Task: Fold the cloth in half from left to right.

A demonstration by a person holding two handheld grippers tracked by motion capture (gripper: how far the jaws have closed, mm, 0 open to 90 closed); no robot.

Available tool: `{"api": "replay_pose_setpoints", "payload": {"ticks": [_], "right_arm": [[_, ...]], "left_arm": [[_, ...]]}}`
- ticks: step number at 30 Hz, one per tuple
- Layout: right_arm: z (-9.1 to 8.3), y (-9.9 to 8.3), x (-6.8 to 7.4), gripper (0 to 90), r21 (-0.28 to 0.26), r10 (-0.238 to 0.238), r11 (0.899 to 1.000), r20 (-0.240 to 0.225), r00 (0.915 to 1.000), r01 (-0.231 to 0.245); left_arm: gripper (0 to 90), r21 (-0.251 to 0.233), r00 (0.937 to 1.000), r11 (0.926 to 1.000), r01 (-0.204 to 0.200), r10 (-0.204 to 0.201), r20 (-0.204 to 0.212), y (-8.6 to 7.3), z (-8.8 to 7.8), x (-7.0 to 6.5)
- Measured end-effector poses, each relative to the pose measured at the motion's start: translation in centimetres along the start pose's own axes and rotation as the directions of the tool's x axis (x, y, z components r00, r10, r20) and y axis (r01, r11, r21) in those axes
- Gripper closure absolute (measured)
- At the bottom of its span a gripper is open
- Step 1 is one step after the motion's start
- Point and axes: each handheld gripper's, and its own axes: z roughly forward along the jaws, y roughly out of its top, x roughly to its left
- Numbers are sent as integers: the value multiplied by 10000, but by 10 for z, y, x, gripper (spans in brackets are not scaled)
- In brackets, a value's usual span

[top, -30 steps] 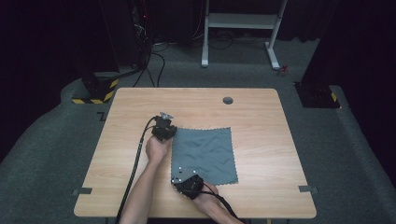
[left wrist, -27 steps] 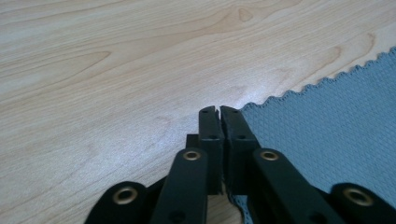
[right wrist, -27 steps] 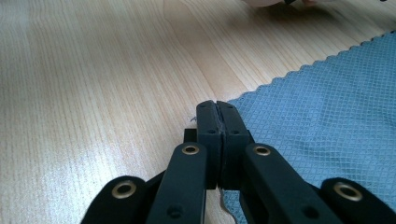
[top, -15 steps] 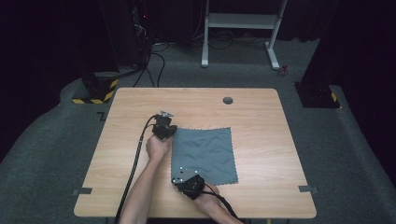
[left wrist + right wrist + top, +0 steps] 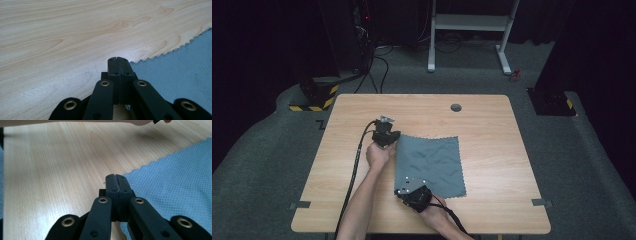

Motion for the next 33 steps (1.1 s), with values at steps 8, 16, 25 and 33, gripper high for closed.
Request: {"api": "replay_pose_setpoints", "payload": {"ticks": [8, 16, 25, 33], "right_arm": [[1, 10, 3, 900, -184, 44, 9998, -273, 9996, -49], [2, 17, 8, 900, -421, -15, 9991, -602, 9982, -10], [-14, -2, -4, 900, -399, 227, 9989, -352, 9991, -241], [-28, -21, -11, 900, -389, 724, 9966, -114, 9973, -727]], "left_arm": [[900, -29, 10000, 10000, -41, 40, -61, 2, -12, 8], [900, 3, 9994, 9997, -249, 249, -241, 3, -27, 11], [899, 112, 9999, 9998, -134, 134, 28, 2, -9, -5], [899, 181, 9977, 9977, -655, 651, 204, 11, -4, -21]]}}
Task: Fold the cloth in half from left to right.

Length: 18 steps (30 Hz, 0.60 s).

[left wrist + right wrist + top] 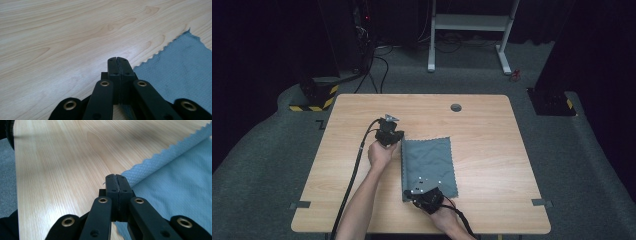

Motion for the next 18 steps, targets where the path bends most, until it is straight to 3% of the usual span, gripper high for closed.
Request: {"api": "replay_pose_setpoints", "payload": {"ticks": [4, 12, 18], "right_arm": [[-6, -9, -4, 900, 39, 216, 9998, 129, 9997, -217], [-17, -24, -11, 900, 39, 325, 9995, 466, 9984, -327], [-25, -32, -14, 900, 45, 433, 9990, 637, 9970, -437]], "left_arm": [[899, 212, 10000, 9998, 23, -24, 56, -2, 7, -3], [899, 75, 9993, 9998, 168, -170, 330, 1, 14, -14], [899, 66, 9988, 10000, 27, -30, 497, 4, 20, -22]]}}
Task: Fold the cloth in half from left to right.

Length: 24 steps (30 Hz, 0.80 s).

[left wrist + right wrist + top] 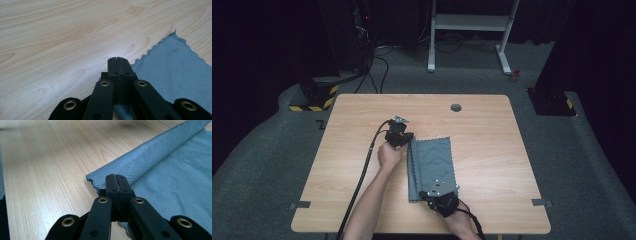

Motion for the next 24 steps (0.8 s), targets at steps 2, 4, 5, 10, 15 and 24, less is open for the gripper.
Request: {"api": "replay_pose_setpoints", "payload": {"ticks": [2, 4, 5, 10, 15, 24], "right_arm": [[-4, -3, -2, 900, -11, 79, 10000, 62, 9999, -79], [-7, -5, -4, 900, -22, 137, 9999, 95, 9999, -137], [-8, -7, -6, 900, -30, 136, 9999, 123, 9998, -135], [-11, -12, -8, 900, -26, 307, 9995, 189, 9993, -307], [-15, -16, -10, 900, -67, 298, 9995, 268, 9992, -296], [-28, -23, -17, 900, -120, 575, 9983, 494, 9971, -570]], "left_arm": [[899, 96, 9999, 9998, -155, 155, -10, 2, 2, -3], [899, 163, 9994, 9993, -346, 347, -43, 4, 3, -7], [899, 131, 9992, 9991, -405, 405, -28, 6, 3, -9], [899, 50, 9985, 9985, -542, 541, 121, 12, 7, -19], [899, 106, 9974, 9974, -706, 705, 126, 15, 12, -25], [899, 268, 9926, 9924, -1199, 1192, 243, 26, 22, -41]]}}
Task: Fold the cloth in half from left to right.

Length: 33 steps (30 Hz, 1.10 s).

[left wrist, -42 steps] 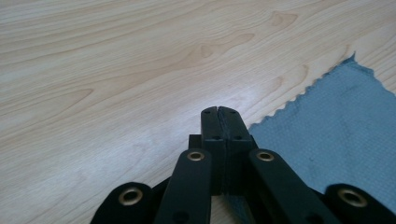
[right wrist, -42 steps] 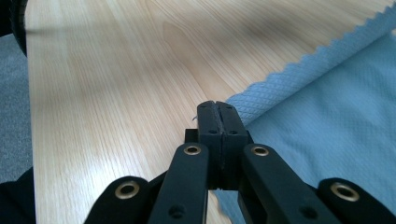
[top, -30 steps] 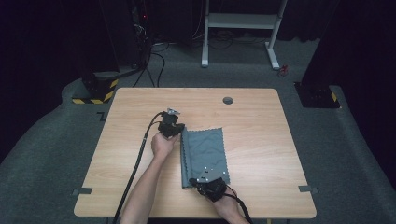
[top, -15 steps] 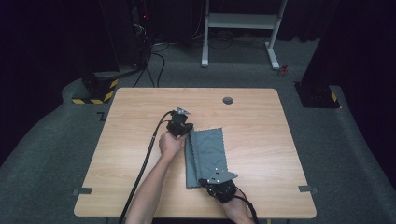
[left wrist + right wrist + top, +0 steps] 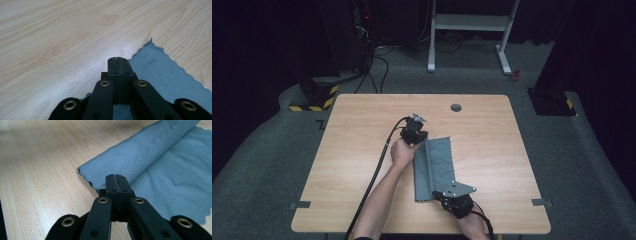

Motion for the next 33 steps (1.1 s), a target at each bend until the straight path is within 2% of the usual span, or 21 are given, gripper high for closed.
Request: {"api": "replay_pose_setpoints", "payload": {"ticks": [2, 11, 12, 13, 16, 17, 33], "right_arm": [[-2, -2, -1, 900, 14, 33, 10000, 53, 10000, -33], [-9, -8, -7, 900, -59, 288, 9996, 221, 9993, -287], [-10, -9, -8, 900, -82, 308, 9995, 241, 9992, -306], [-11, -9, -9, 900, -82, 321, 9995, 264, 9991, -319], [-14, -11, -10, 900, -63, 372, 9993, 316, 9988, -371], [-14, -12, -11, 900, -76, 389, 9992, 328, 9987, -386], [-25, -25, -20, 900, -41, 847, 9964, 635, 9944, -846]], "left_arm": [[899, 4, 10000, 10000, -79, 79, -21, 1, 3, -2], [899, -90, 9999, 9999, 47, -46, 95, 6, 10, -11], [899, -63, 10000, 10000, -74, 75, 42, 7, 11, -11], [899, -72, 9999, 10000, 38, -37, 100, 7, 12, -13], [899, -60, 9999, 10000, -80, 80, 84, 9, 15, -15], [898, -55, 9999, 10000, 15, -14, 144, 9, 17, -17], [898, -35, 9990, 9995, -323, 324, 305, 20, 32, -36]]}}
